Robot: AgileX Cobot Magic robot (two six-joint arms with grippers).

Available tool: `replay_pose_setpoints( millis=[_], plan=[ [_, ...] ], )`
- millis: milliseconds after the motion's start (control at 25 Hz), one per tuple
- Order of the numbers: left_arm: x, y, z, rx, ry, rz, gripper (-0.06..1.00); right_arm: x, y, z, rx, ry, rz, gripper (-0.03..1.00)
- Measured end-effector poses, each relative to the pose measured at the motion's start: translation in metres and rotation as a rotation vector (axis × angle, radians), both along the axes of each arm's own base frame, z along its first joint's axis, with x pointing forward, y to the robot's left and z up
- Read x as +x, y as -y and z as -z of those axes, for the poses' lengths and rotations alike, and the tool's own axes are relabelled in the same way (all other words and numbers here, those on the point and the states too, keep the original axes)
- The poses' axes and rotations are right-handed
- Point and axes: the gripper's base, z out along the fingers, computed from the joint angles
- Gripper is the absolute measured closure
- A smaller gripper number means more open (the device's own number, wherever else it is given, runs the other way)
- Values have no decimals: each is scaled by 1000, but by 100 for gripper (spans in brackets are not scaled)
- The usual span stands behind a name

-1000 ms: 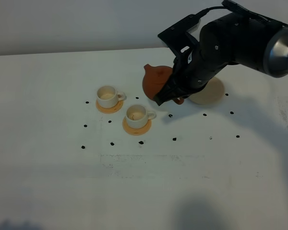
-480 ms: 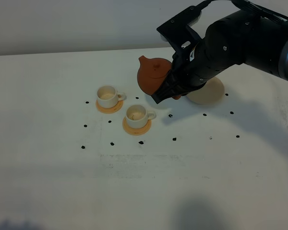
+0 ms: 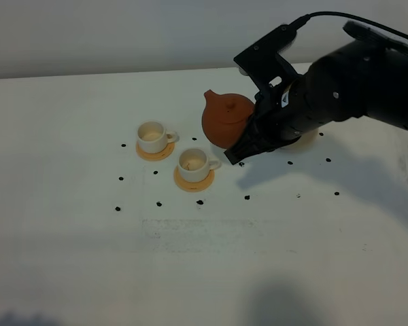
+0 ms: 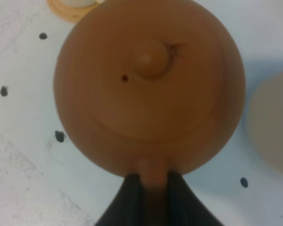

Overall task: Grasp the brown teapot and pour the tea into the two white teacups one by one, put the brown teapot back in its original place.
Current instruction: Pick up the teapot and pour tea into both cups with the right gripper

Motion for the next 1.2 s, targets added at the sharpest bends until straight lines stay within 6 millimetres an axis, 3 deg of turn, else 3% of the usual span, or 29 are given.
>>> replay_pose_setpoints(
  millis=[480, 800, 1200],
  plan=[
    [0, 0, 0, 0, 0, 0, 52, -2, 1, 4, -42, 20, -66, 87],
    [0, 0, 0, 0, 0, 0, 52, 2, -5, 27, -119, 12, -115, 87],
    [0, 0, 0, 0, 0, 0, 52, 9, -7, 41, -226, 82, -163, 87]
  ],
)
